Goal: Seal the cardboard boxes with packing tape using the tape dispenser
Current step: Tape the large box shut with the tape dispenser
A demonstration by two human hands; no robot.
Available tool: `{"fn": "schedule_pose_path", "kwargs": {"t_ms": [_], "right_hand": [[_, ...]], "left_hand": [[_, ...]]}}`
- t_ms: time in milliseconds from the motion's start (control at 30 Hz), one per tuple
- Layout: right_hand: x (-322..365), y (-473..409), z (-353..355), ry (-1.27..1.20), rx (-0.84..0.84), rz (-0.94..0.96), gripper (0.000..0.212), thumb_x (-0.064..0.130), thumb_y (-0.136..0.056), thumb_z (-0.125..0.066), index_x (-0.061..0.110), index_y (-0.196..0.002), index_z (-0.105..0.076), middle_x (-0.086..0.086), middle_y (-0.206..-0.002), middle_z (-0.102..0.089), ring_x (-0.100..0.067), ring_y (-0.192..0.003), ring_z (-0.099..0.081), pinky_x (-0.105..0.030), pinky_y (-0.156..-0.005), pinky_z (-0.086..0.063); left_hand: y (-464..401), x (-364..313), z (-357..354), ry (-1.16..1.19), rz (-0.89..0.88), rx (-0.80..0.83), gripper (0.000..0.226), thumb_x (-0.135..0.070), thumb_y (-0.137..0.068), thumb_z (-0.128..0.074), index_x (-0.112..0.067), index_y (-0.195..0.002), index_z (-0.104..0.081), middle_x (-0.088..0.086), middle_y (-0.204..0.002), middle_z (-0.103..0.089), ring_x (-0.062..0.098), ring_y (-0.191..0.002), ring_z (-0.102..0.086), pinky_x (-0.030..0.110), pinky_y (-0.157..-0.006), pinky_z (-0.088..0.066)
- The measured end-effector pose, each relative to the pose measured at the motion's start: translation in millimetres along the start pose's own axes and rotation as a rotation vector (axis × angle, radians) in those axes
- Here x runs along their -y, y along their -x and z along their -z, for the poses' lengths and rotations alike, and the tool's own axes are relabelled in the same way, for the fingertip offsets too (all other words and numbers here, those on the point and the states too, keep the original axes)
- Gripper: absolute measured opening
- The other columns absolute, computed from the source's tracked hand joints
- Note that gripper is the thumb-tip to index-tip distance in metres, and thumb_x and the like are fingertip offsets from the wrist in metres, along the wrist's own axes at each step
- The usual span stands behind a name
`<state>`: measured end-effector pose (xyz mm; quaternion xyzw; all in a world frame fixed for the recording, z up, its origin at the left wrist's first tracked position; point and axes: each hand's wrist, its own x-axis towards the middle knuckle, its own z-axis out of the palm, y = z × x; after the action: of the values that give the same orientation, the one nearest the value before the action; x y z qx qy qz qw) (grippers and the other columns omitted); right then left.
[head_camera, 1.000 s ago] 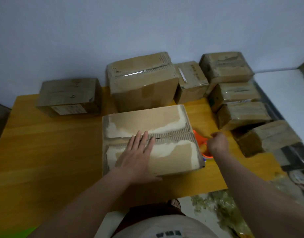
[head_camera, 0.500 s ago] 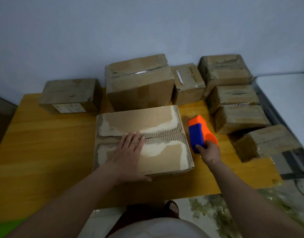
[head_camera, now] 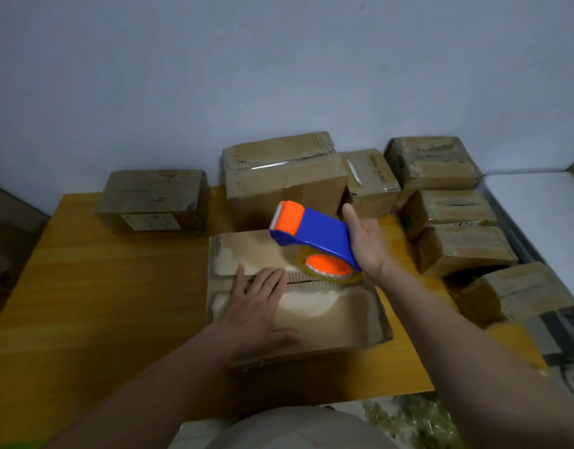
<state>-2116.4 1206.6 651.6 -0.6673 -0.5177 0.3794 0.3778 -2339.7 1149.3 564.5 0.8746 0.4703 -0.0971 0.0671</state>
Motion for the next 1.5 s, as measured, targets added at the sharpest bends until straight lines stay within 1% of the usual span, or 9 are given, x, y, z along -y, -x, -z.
{"fn": "schedule_pose_path", "kwargs": {"t_ms": [133,267,433,533,600,767,1067,1367,1500], "right_hand": [[-4,-1,-15,0.046,0.125,0.012,0.061,0.045,-0.101,-0.031,0.030,-0.050,-0.063,0.005,-0.051,-0.057,-0.002,-0.046,-0.055,-0.015,-0.048,-0.041],[-10,-3,-18,0.007,0.156,0.004,0.058,0.054,-0.096,-0.033,0.021,-0.059,-0.063,0.002,-0.056,-0.064,-0.005,-0.049,-0.061,-0.021,-0.054,-0.044],[-3,1,-21,-0.079,0.233,0.157,0.050,0.044,-0.099,-0.036,0.044,-0.067,-0.074,0.009,-0.062,-0.070,-0.003,-0.057,-0.065,-0.008,-0.052,-0.045],[1,-1,-20,-0.048,0.289,0.175,0.049,0.054,-0.090,-0.042,0.031,-0.056,-0.069,-0.003,-0.055,-0.065,-0.012,-0.051,-0.063,-0.015,-0.050,-0.045],[1,-5,-20,-0.045,0.350,0.165,0.043,0.055,-0.086,-0.048,0.028,-0.060,-0.069,-0.003,-0.061,-0.069,-0.014,-0.055,-0.067,-0.015,-0.049,-0.047],[5,-18,-15,0.055,0.452,0.100,0.040,0.055,-0.069,-0.063,0.017,-0.076,-0.071,0.004,-0.062,-0.071,-0.008,-0.056,-0.067,-0.012,-0.048,-0.045],[40,-49,-6,0.299,1.179,-0.180,0.053,0.045,-0.072,-0.075,0.015,-0.115,-0.065,-0.006,-0.106,-0.072,-0.023,-0.095,-0.069,-0.035,-0.083,-0.055],[36,-57,-9,0.329,1.184,-0.178,0.070,0.048,-0.053,-0.083,0.012,-0.111,-0.066,-0.007,-0.104,-0.072,-0.023,-0.094,-0.069,-0.036,-0.084,-0.056],[45,-57,-19,0.386,1.198,-0.160,0.067,0.052,-0.055,-0.081,0.015,-0.109,-0.066,-0.004,-0.102,-0.073,-0.021,-0.094,-0.070,-0.029,-0.076,-0.057]], "left_hand": [[8,27,-3,0.086,0.081,-0.112,0.107,-0.091,-0.072,-0.008,-0.021,-0.154,0.001,0.000,-0.159,-0.007,0.019,-0.145,-0.001,0.049,-0.116,0.013],[13,35,-2,0.344,0.230,-0.133,0.106,-0.079,-0.075,-0.046,-0.019,-0.154,-0.009,-0.005,-0.157,-0.004,0.018,-0.144,0.001,0.036,-0.120,-0.003],[-1,31,44,1.211,0.704,-0.322,0.029,-0.018,-0.096,-0.053,-0.016,-0.124,-0.059,0.002,-0.126,-0.053,0.016,-0.118,-0.049,0.031,-0.103,-0.042],[-8,36,72,1.923,0.776,-0.098,0.022,-0.021,-0.101,-0.042,-0.007,-0.113,-0.054,0.010,-0.107,-0.062,0.022,-0.100,-0.061,0.034,-0.084,-0.052],[-6,41,79,2.085,0.692,-0.087,0.026,-0.024,-0.101,-0.041,-0.007,-0.117,-0.053,0.013,-0.115,-0.064,0.025,-0.105,-0.063,0.035,-0.084,-0.053],[-2,48,79,2.159,0.596,-0.085,0.039,-0.027,-0.090,-0.058,-0.008,-0.124,-0.054,0.014,-0.115,-0.068,0.025,-0.105,-0.066,0.035,-0.081,-0.055],[-13,28,76,2.324,0.660,-0.098,0.010,-0.018,-0.094,-0.055,-0.014,-0.098,-0.063,0.003,-0.093,-0.069,0.015,-0.088,-0.064,0.030,-0.078,-0.053],[-7,38,77,2.515,0.663,-0.036,0.058,-0.050,-0.100,-0.032,-0.004,-0.120,-0.061,0.016,-0.111,-0.067,0.025,-0.107,-0.062,0.039,-0.086,-0.049],[-8,36,73,2.298,0.746,-0.151,0.023,-0.028,-0.094,-0.058,-0.008,-0.105,-0.062,0.009,-0.093,-0.070,0.018,-0.089,-0.067,0.031,-0.074,-0.056]]}}
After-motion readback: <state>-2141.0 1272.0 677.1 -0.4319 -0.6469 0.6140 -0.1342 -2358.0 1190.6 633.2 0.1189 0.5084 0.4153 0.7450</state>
